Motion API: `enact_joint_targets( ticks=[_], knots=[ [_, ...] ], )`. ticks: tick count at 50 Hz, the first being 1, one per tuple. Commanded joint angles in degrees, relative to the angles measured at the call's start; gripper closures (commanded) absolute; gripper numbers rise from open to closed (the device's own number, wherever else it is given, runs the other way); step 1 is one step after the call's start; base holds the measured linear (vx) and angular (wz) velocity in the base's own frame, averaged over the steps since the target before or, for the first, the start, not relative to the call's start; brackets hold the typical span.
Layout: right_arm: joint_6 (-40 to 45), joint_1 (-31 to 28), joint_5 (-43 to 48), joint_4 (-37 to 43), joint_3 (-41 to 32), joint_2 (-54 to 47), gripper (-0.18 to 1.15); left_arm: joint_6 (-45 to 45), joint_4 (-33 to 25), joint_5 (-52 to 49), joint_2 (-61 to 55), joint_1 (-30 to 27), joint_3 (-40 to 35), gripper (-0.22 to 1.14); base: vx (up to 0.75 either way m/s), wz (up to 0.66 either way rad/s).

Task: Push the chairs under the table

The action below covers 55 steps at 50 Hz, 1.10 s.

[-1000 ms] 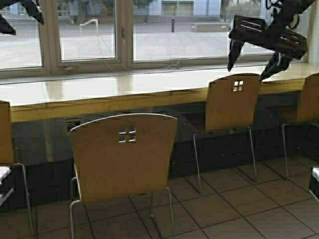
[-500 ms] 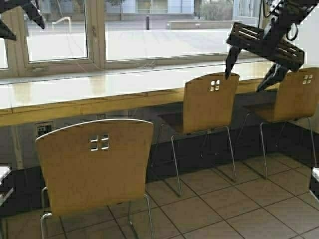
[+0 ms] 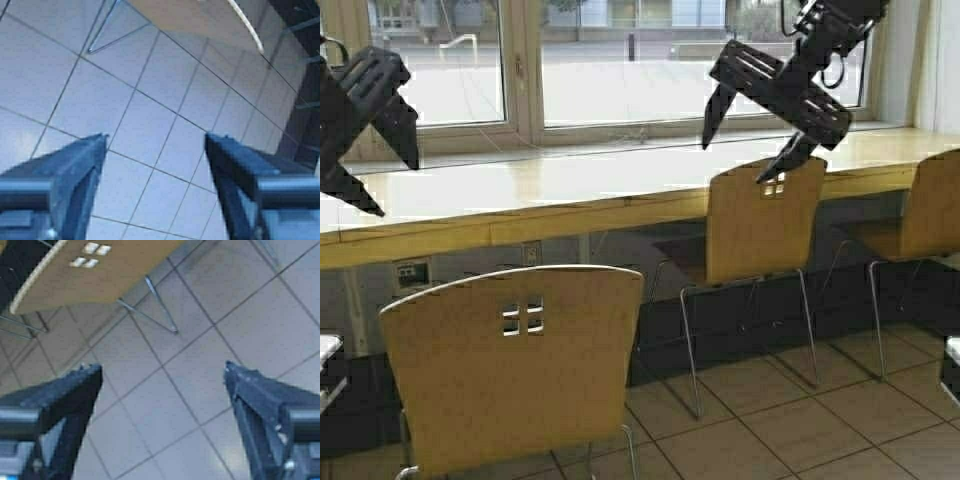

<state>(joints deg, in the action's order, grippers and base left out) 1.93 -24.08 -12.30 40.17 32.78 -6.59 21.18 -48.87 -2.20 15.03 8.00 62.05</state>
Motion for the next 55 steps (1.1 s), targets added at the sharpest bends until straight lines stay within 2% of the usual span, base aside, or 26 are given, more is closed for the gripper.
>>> enact_joint_targets(
  ticks=[1, 13, 23, 43, 55],
  knots=[
    [0.09, -1.58, 0.09, 4.83, -4.92, -2.81, -0.07, 1.14, -3.69, 1.67, -6.77, 0.18, -3.08, -0.01, 0.22, 0.08],
    [0.09, -2.55, -0.62, 14.50, -13.18, -10.63, -0.07, 1.76, -13.27, 2.90, -19.34, 0.18, -9.32, -0.01, 0.22, 0.08],
    [0.09, -2.99, -2.90, 17.93, -18.46, -17.05, -0.07, 1.93, -19.25, 2.72, -25.84, 0.18, -12.13, -0.01, 0.22, 0.05],
    [0.09, -2.99, -2.72, 31.99, -20.04, -25.40, -0.07, 2.11, -22.50, 1.41, -36.56, 1.23, -18.63, -0.01, 0.19, 0.06],
    [0.09, -2.99, -3.08, 34.01, -18.98, -30.32, -0.07, 2.46, -24.52, 1.32, -41.04, 3.52, -18.98, -0.01, 0.16, 0.10]
  ],
)
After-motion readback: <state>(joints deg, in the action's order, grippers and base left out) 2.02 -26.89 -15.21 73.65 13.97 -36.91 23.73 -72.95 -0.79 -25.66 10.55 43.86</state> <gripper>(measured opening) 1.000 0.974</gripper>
